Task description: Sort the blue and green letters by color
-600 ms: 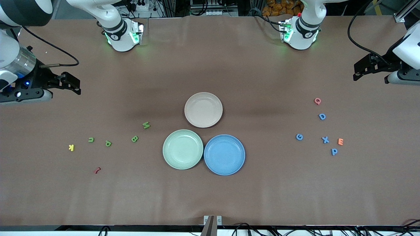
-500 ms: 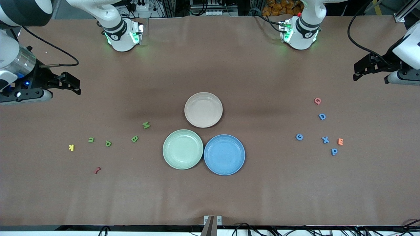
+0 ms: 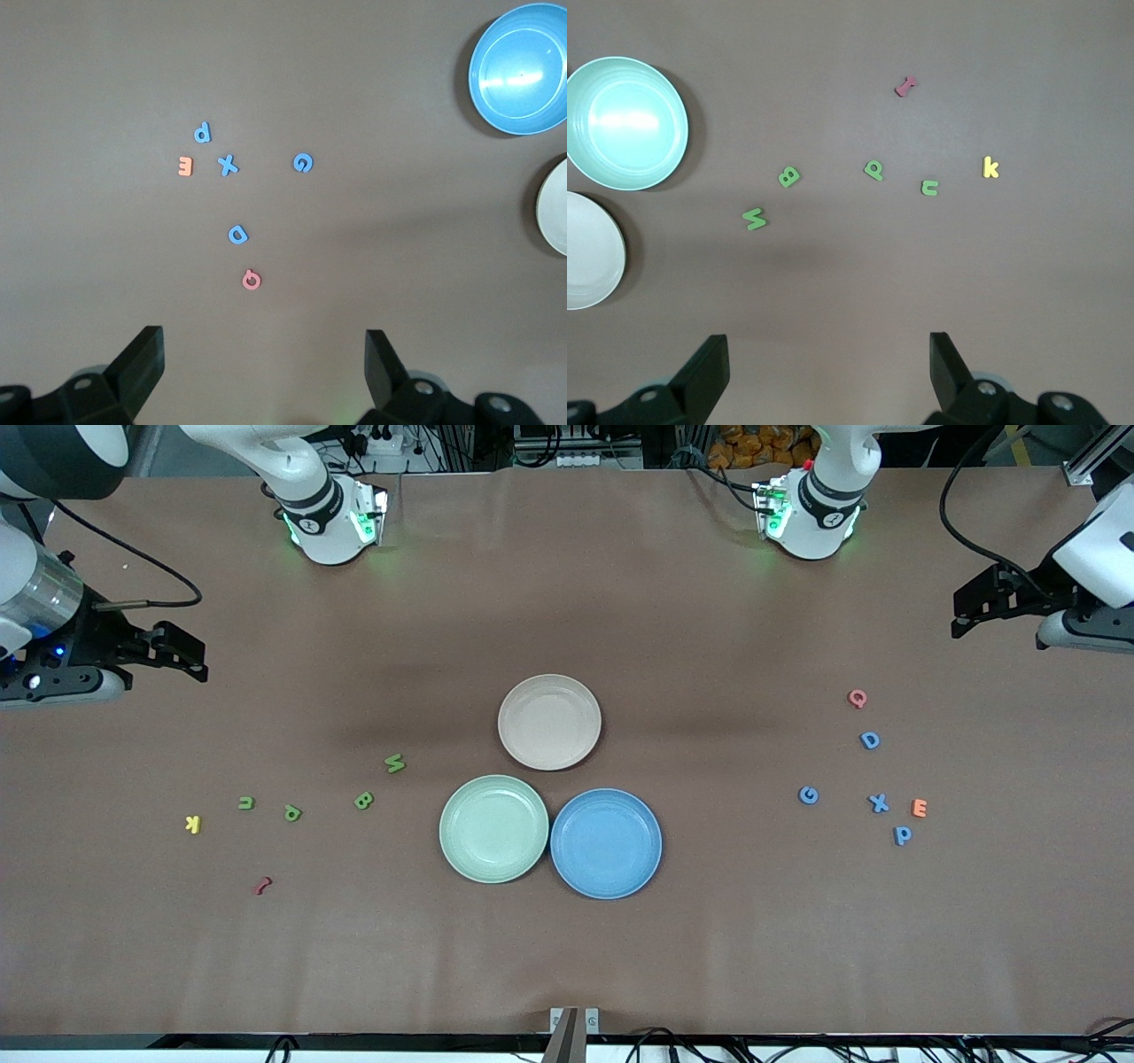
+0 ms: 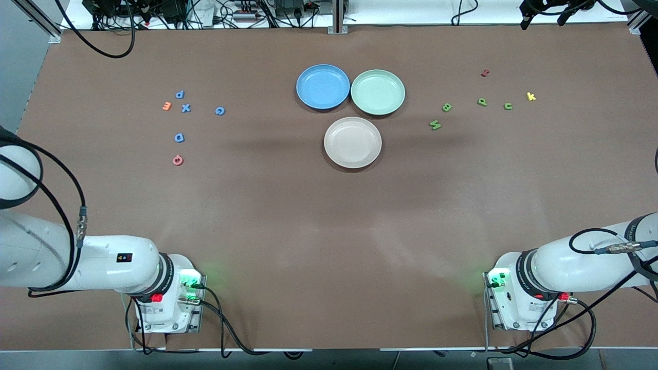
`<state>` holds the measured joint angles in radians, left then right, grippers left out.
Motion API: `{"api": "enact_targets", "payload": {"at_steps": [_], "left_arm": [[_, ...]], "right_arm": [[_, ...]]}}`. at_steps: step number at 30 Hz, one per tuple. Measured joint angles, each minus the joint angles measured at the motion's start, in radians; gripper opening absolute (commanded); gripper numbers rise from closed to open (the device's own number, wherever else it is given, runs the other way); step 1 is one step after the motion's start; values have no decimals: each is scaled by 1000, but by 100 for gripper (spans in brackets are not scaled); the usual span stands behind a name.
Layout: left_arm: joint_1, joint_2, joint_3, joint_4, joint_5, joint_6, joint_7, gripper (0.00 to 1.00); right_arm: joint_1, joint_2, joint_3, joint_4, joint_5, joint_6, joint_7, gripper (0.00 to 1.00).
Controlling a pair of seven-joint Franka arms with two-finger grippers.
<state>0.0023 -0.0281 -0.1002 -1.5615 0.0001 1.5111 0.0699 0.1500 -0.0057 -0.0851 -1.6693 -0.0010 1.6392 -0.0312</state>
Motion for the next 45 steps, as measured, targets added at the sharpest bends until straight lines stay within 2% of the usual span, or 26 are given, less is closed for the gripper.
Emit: {"api": "enact_targets", "payload": {"at_steps": [6,11,31,36,41,45], "left_arm": [[8,26,5,-7,0,14,1,100],[4,85,3,-17,0,38,1,100],[-18,445,-3,-22,38,365,-94,100],[-62,541,-4,-21,51,460,-262,100],[-128,619,-6,-20,149,518,-496,100],[-152,677,-6,-21,212,582,-555,100]], "right_arm": [[-1,0,0,0,0,-3,0,100],[-1,0,0,1,0,-2,0,100],[-17,87,-4,2,5,2,0,100],[-19,94,-4,-10,15,2,0,100],[-29,95,-4,-57,16,61,0,100],[-36,97,-4,-94,16,111,0,100]]}}
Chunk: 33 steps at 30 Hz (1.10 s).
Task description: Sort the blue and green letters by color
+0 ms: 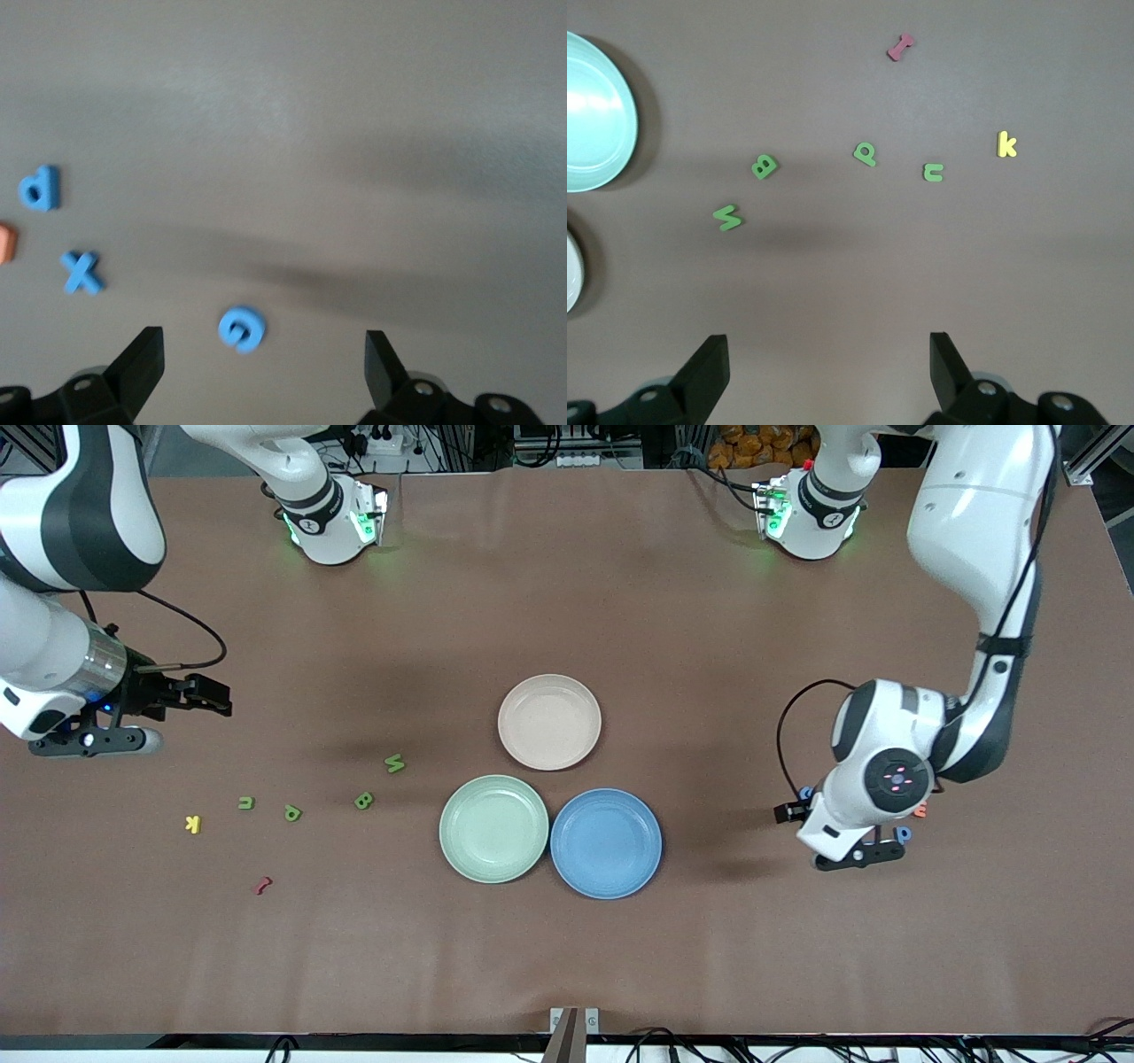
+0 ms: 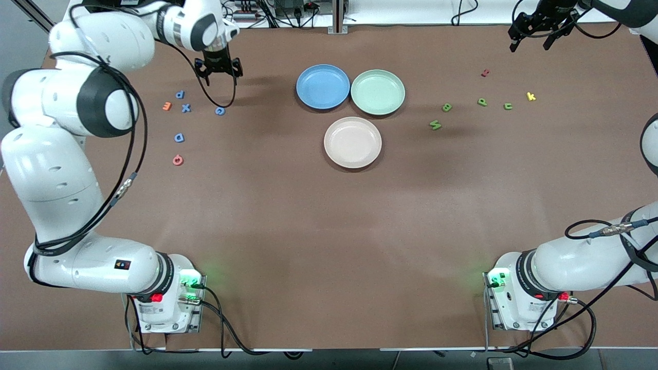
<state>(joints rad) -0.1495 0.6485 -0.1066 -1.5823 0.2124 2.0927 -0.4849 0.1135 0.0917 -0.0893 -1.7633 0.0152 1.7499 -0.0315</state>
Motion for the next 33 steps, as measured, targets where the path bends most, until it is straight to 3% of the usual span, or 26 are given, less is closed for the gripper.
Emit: {"api": "enact_targets", "payload": {"at_steps": [6,12,18,24,33], "left_arm": [[10,53,1,-3,23,69,85,100],[27,43,-8,-41,23,120,145,100],[42,-13,-19,-161,23,227,149,100],[132,-72,-78,-311,23,365,154,100],[204,-97,-125,-393,23,410,173,100]], "right_arm": [[0,0,0,-56,0,76,-5,100],[-8,0,0,-87,0,112,-24,100],[-22,0,0,-150,0,210,-42,100],[-23,4,0,-210,0,290,-47,100],[-22,44,2,-237,0,370,-50,100]]}}
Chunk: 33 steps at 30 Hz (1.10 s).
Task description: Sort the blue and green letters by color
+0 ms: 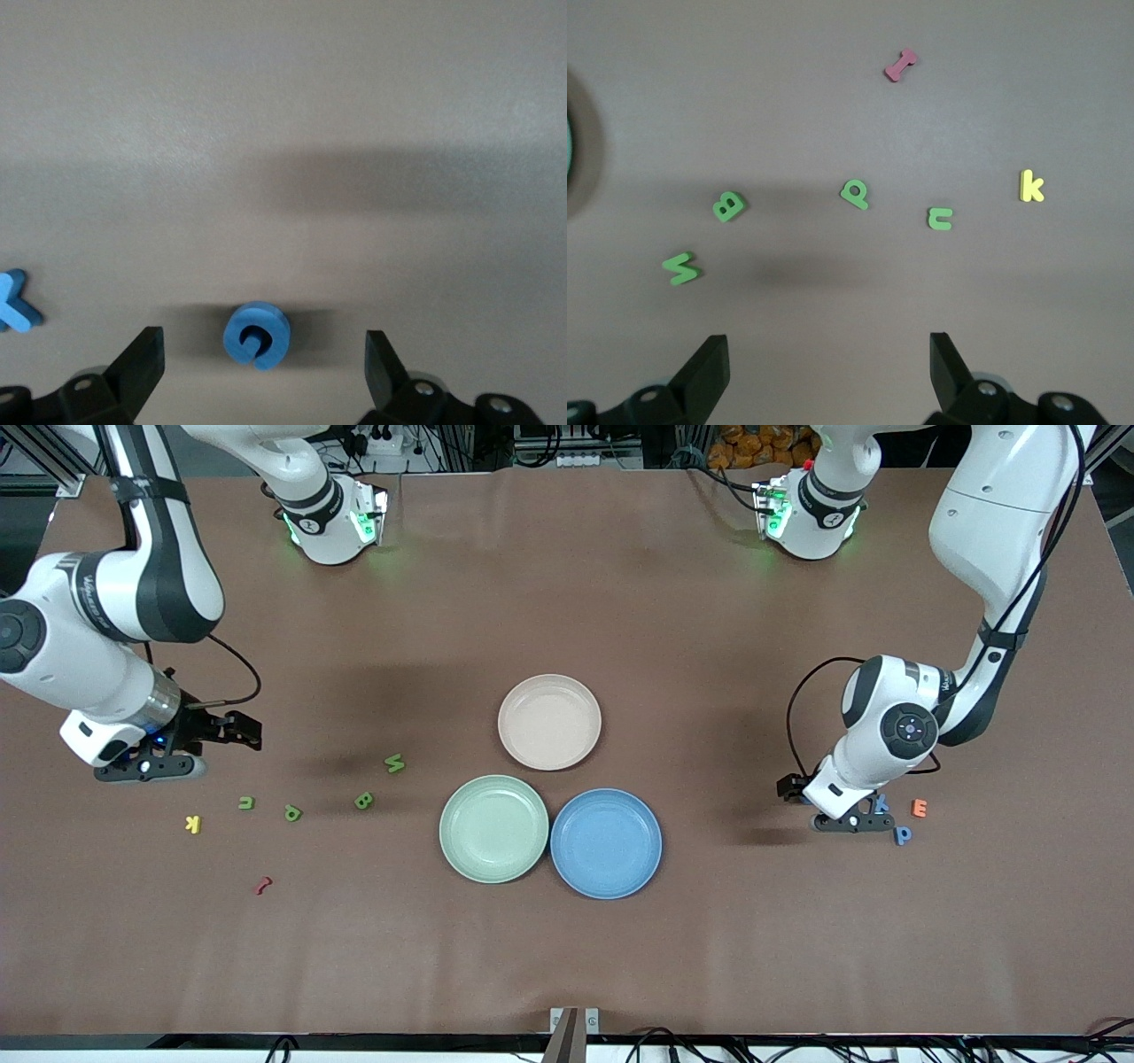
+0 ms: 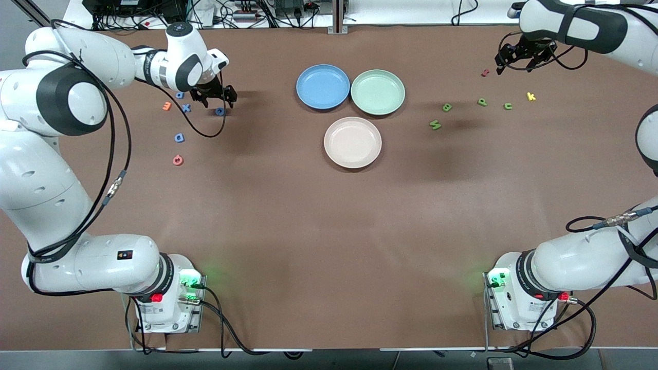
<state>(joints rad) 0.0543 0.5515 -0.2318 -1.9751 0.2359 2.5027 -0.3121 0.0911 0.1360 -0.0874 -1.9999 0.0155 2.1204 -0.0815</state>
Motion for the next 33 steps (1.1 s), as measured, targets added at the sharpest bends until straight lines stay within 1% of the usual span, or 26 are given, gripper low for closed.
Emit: {"api": "enact_targets", "payload": {"at_steps": [10,12,13,19,20,23,26,28,29,33], "left_arm": [[-2,1,-5,-52,26,57,0,100],[-1,1,-5,-55,32,59,0,100],[0,1,-5,-56,37,61,0,100],[5,3,-4,-57,38,81,0,100],[6,4,-3,-57,39,87,0,95],[10,7,-3,-57,39,96,0,70],[18,11,-3,-57,40,104,1,49],[23,16,-3,-55,41,108,3,37],[25,17,-4,-53,41,111,5,31],[27,17,-5,-46,41,113,6,18]], "right_arm": [[0,83,1,-3,0,84,-1,100],[0,99,1,-3,0,109,-1,100],[0,122,1,-3,0,139,-1,100],[0,162,1,-4,0,188,-1,100],[0,172,1,-4,0,197,-1,100],[0,192,1,-3,0,213,-5,100],[0,208,1,-3,0,231,-7,100],[-1,219,1,-3,0,248,-9,100],[-1,225,1,-3,0,258,-9,100],[0,252,1,-3,0,302,-11,100]]}}
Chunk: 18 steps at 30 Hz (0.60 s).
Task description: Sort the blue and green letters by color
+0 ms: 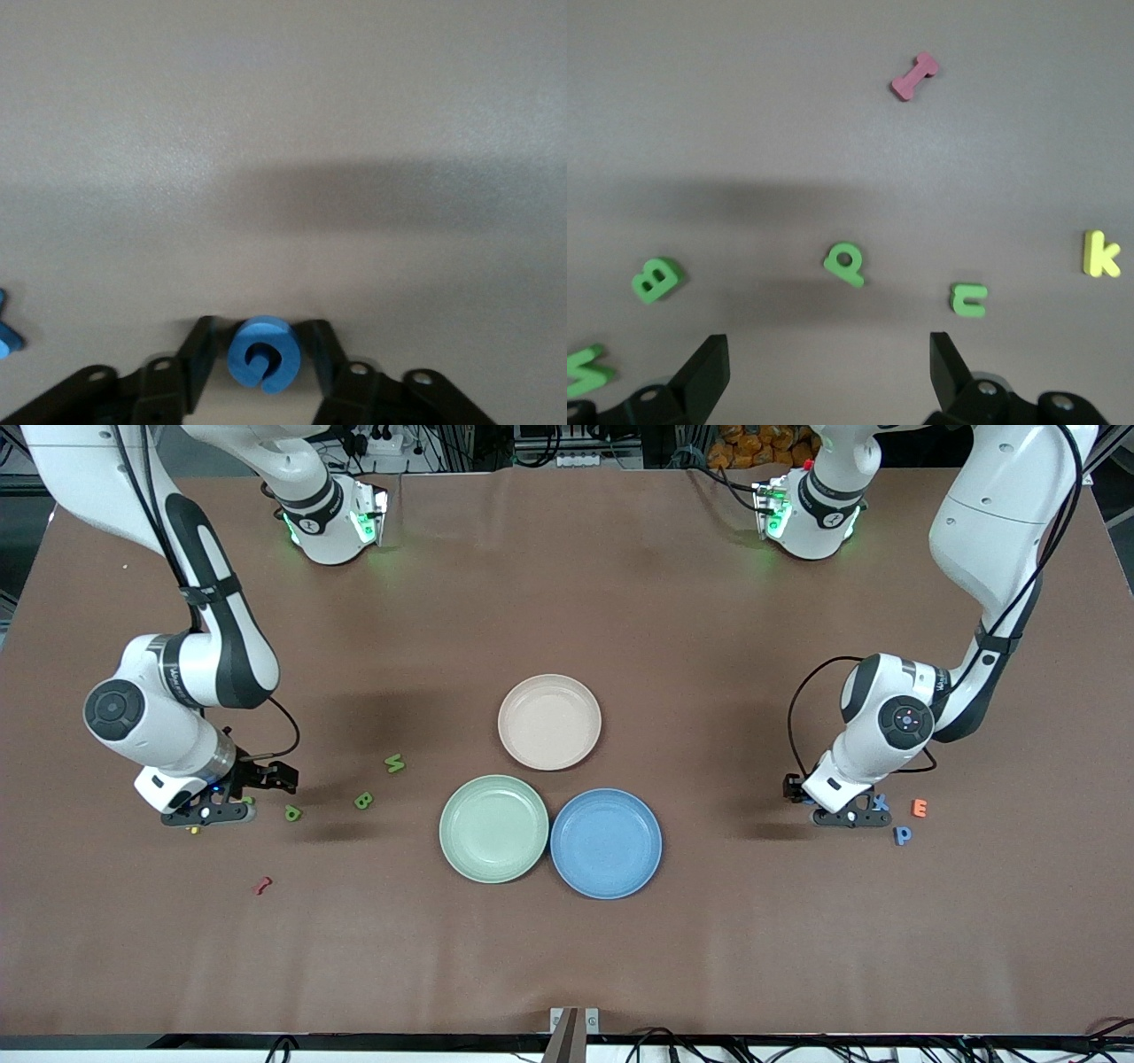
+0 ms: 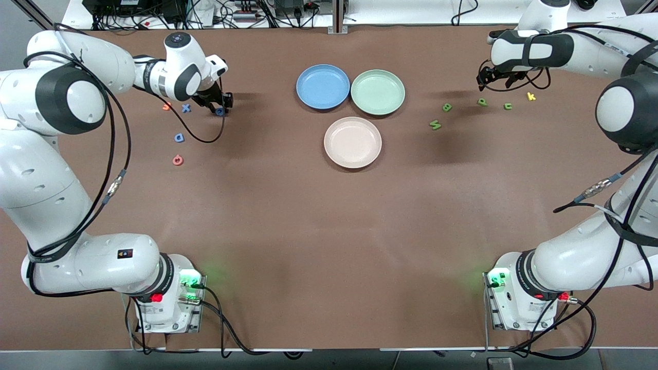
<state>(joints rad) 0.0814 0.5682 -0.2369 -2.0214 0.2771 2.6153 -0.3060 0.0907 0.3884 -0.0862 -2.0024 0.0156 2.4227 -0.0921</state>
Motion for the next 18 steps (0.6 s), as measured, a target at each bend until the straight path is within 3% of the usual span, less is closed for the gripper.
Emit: {"api": "enact_targets", "payload": {"at_steps": [18], "left_arm": [[-5,0,-2,33,3,-24,69,15]], "right_arm": [[0,47,2,7,0,41,-2,99]]}}
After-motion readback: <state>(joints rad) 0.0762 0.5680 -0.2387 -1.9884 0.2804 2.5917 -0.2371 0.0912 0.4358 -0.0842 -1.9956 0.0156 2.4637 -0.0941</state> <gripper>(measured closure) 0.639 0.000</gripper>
